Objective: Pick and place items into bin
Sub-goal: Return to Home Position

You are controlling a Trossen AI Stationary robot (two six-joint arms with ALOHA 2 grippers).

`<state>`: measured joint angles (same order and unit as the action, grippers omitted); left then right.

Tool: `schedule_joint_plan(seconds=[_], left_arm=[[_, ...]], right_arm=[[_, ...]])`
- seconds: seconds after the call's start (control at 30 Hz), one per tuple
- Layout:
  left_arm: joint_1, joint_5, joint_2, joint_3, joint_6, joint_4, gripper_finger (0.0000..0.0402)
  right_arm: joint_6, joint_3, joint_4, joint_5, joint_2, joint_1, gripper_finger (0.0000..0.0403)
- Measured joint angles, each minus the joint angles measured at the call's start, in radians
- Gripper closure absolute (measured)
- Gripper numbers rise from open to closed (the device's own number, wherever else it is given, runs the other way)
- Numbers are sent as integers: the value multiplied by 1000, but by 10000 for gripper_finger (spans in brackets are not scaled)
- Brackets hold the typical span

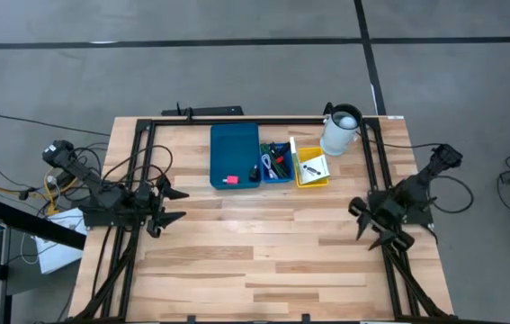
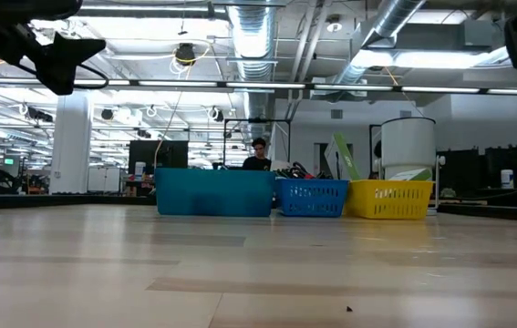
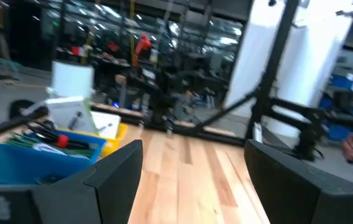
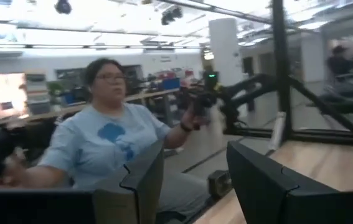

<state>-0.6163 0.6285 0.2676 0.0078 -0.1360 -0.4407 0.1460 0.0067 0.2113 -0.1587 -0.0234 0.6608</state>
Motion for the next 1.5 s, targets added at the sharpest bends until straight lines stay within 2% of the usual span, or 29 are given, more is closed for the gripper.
schedule_joint_plan(seconds=[0.13,0.27,0.43,0.83,1.0,1.5], left_arm=[[0,-70,1,0,-27,27,132],[0,-94,1,0,-42,87,132],[0,-106,1,-1,-92,192,132],[0,-256,1,-1,-110,258,132],[0,-258,1,-1,-178,359,132],[0,-254,7,8,-182,380,132]], right_arm=[[-24,0,-41,57,-9,-2,233],[-48,0,-183,70,-10,-1,233],[-38,0,-191,165,-38,-1,233],[-41,-1,-199,161,-41,-2,233],[-41,-1,-199,161,-41,-2,233],[-41,-1,-199,160,-41,-2,233]])
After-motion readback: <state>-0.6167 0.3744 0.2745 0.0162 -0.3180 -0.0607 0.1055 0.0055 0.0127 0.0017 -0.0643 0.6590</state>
